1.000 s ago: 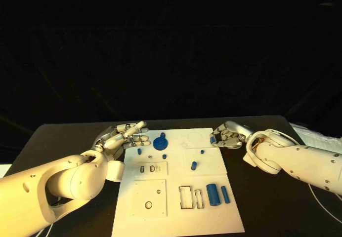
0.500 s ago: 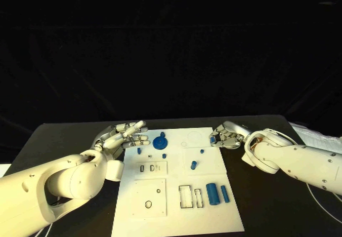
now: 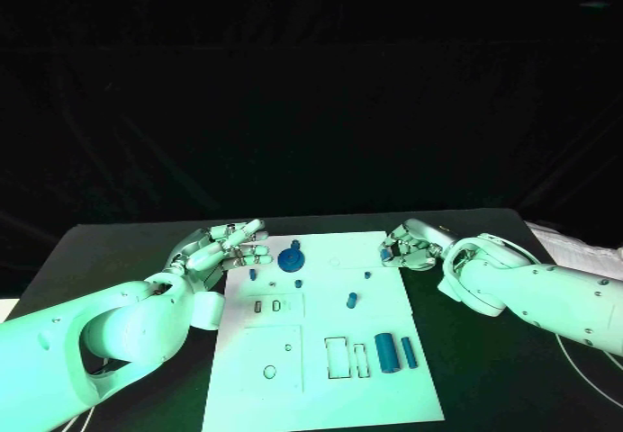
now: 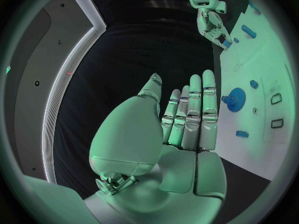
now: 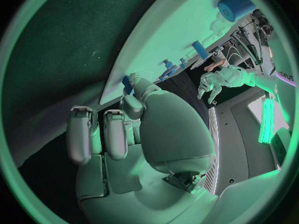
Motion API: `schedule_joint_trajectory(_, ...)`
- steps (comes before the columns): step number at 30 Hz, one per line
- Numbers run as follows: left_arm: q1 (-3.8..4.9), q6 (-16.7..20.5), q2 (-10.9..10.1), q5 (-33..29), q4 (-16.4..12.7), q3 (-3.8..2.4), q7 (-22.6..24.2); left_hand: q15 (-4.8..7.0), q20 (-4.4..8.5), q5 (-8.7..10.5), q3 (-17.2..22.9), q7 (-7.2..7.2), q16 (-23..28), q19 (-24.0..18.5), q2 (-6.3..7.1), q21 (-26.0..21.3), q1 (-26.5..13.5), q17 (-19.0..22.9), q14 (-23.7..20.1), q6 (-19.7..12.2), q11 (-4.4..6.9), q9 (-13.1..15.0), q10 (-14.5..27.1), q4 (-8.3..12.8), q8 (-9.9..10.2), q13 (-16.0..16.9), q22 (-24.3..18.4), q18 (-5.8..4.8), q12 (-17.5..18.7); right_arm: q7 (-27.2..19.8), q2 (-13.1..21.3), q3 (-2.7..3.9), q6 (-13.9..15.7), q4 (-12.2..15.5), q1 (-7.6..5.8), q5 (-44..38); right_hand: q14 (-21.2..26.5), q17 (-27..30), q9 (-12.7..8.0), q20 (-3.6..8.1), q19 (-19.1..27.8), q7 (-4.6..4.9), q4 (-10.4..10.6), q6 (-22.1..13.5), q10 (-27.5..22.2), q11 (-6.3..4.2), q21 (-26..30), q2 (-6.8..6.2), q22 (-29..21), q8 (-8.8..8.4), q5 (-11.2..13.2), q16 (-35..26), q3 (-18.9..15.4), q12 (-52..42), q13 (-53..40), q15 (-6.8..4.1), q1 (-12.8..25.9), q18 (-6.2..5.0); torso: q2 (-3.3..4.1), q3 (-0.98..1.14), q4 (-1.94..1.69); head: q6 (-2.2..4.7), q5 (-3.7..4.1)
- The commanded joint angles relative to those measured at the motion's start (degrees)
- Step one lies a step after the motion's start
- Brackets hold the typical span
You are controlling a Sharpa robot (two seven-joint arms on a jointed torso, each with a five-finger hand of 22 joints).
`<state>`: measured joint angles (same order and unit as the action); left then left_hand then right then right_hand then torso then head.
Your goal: Assemble the parts on the task board
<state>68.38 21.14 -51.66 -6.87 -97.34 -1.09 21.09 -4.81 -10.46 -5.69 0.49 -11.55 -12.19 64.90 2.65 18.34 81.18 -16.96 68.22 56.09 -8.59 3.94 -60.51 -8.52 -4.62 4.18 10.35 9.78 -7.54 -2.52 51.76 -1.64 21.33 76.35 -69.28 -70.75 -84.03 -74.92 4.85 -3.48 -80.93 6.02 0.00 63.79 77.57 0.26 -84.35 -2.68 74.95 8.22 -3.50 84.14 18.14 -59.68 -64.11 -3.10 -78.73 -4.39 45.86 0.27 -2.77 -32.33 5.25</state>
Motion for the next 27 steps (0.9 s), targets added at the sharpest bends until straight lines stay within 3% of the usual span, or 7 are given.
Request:
schedule_joint_trajectory(1,0.04,-1.0,0.1,-0.1,-0.1,-0.03,0.2,-0.19,-0.13,-0.11,0.0,-0.08,0.2,0.2,-0.45,0.1,-0.2,-0.2,-0.4,0.2,0.12,0.1,0.1,0.5,0.2,0.0,0.1,0.34,0.2,0.8,0.2,0.12,2.3,1.8,-0.02,0.4,-3.9,-4.6,1.2,0.41,-0.1,-1.21,0.2,2.7,0.1,-0.09,-0.2,0.78,0.0,0.65,0.2,0.0,0.1,0.1,0.2,-0.42,0.5,1.12,-0.07,0.0,0.12,0.05,-0.14)
schedule_joint_trajectory(8,0.04,-1.5,0.6,-0.1,0.7,-0.03,0.3,-0.18,-0.13,-0.11,0.0,-0.06,0.2,0.2,-0.49,0.1,-0.2,-0.2,-0.4,0.2,0.14,0.1,0.1,0.5,0.2,0.1,0.1,0.35,0.2,4.0,0.1,0.35,2.8,5.6,-1.11,1.1,-3.8,-4.4,1.0,0.47,0.0,-0.75,-0.1,1.4,-0.3,0.19,-0.1,0.87,-0.2,-0.19,0.1,-0.2,0.4,1.2,0.9,-0.3,0.8,1.1,-0.36,-0.18,-0.08,0.14,0.11)
schedule_joint_trajectory(14,0.03,-1.7,1.1,-0.2,1.8,-0.03,0.4,-0.18,-0.13,-0.11,0.0,-0.06,0.2,0.2,-0.49,0.1,-0.2,-0.2,-0.4,0.2,0.14,0.1,0.1,0.5,0.2,0.1,0.1,0.35,0.2,7.5,-2.2,0.44,3.7,9.9,-1.46,-1.4,-3.7,-3.9,0.9,0.39,0.1,-0.55,0.0,1.1,-0.7,0.36,-0.1,1.03,-0.4,-0.54,-0.4,-0.5,0.6,2.2,1.6,-0.17,1.3,1.07,-0.58,-0.2,-0.06,-0.1,-0.68)
schedule_joint_trajectory(19,0.0,-1.9,1.6,-0.2,2.6,-0.03,0.4,-0.18,-0.13,-0.11,0.0,-0.06,0.2,0.2,-0.49,0.1,-0.2,-0.2,-0.4,0.2,0.14,0.1,0.1,0.5,0.2,0.1,0.1,0.35,0.2,10.8,-5.6,0.46,3.4,12.3,-0.82,-5.2,-3.6,-3.4,0.7,0.27,0.4,-0.22,-0.1,0.3,-1.2,0.59,0.1,1.02,-0.8,-1.16,-0.9,-0.8,0.9,3.5,2.5,0.0,1.7,0.97,-0.93,-0.45,-0.35,-0.65,-1.4)
schedule_joint_trajectory(27,-0.03,-1.9,1.9,-0.2,3.6,-0.02,0.5,-0.18,-0.13,-0.11,0.0,-0.06,0.2,0.2,-0.49,0.1,-0.2,-0.2,-0.4,0.2,0.14,0.1,0.1,0.5,0.2,0.1,0.1,0.35,0.2,14.1,-11.0,0.4,1.8,12.7,0.9,-9.7,-3.6,-3.2,0.7,0.17,0.5,-0.18,-0.3,0.3,-1.4,0.65,0.2,1.17,-1.1,-1.32,-1.3,-1.0,1.3,4.1,2.9,0.09,1.7,0.92,-1.22,-0.68,-0.44,-1.44,-2.64)
